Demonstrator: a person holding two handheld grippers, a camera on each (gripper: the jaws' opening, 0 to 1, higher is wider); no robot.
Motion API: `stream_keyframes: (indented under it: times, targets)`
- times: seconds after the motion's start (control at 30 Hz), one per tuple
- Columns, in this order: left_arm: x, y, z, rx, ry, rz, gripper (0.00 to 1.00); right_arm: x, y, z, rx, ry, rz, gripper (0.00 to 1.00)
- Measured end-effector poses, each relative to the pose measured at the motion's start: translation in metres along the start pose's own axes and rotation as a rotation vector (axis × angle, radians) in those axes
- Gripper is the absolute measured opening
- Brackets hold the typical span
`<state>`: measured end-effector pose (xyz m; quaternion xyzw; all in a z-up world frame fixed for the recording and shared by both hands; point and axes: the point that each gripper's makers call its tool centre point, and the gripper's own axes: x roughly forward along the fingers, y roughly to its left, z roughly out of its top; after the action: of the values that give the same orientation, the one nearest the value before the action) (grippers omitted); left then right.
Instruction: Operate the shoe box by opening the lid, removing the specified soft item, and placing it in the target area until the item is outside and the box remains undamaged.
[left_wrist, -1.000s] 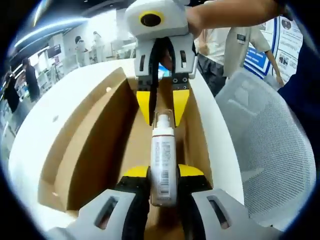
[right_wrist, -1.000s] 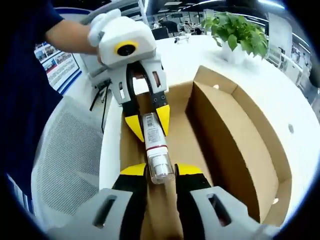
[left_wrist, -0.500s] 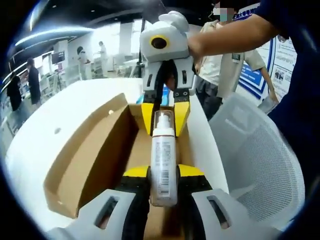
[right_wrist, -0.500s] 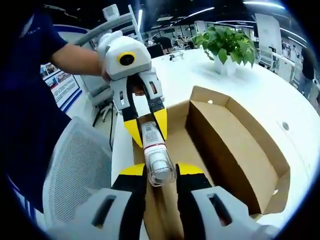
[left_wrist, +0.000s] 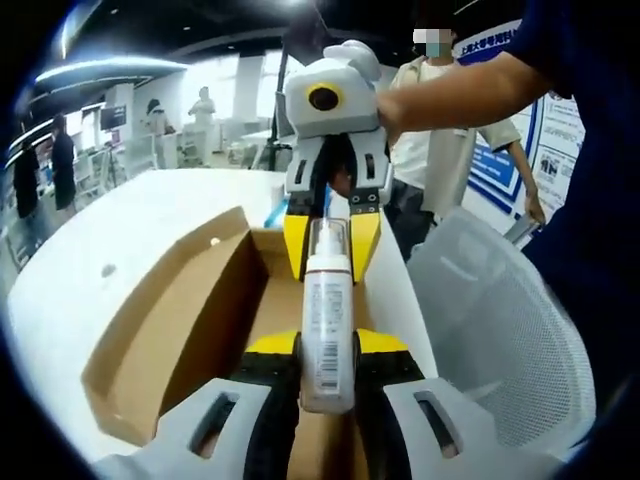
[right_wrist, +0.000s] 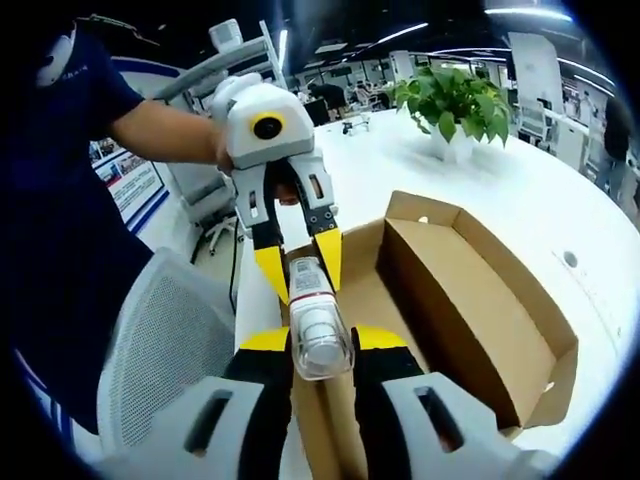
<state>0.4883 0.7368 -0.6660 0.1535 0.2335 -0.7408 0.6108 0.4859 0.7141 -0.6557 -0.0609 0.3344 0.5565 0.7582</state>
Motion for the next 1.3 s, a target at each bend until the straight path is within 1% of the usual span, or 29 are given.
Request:
stream_keyframes:
  times: [0.2, 0.47, 0.67, 0.83, 1.03, 1.1, 1.13, 1.3]
  targets:
    - [0.000, -0.003, 0.002, -0.007, -0.010, -0.016, 0.17, 0.000, 0.006, 0.006, 0.020, -0.024, 0.022, 0.20]
    - [-0.001, -0.006, 0.007, -0.013, -0.020, -0.029, 0.17, 0.002, 0.010, 0.014, 0.019, -0.042, 0.035, 0.21]
    - [0.001, -0.008, 0.008, -0.022, -0.022, -0.049, 0.17, 0.005, 0.014, 0.013, 0.008, -0.029, 0.041, 0.21]
    - [0.003, -0.010, 0.007, -0.020, -0.008, -0.055, 0.17, 0.006, 0.016, 0.012, 0.011, -0.028, 0.045, 0.21]
    - [0.005, -0.013, 0.005, -0.035, 0.009, -0.076, 0.17, 0.007, 0.019, 0.010, 0.012, -0.021, 0.051, 0.21]
    - [0.006, -0.015, 0.005, -0.036, 0.012, -0.077, 0.17, 0.007, 0.020, 0.009, 0.010, -0.018, 0.050, 0.20]
    - [0.006, -0.015, 0.005, -0.038, 0.012, -0.076, 0.17, 0.007, 0.020, 0.010, -0.009, -0.024, 0.041, 0.20]
    - [0.007, -0.016, 0.003, -0.050, 0.015, -0.077, 0.17, 0.007, 0.020, 0.008, 0.001, -0.026, 0.039, 0.20]
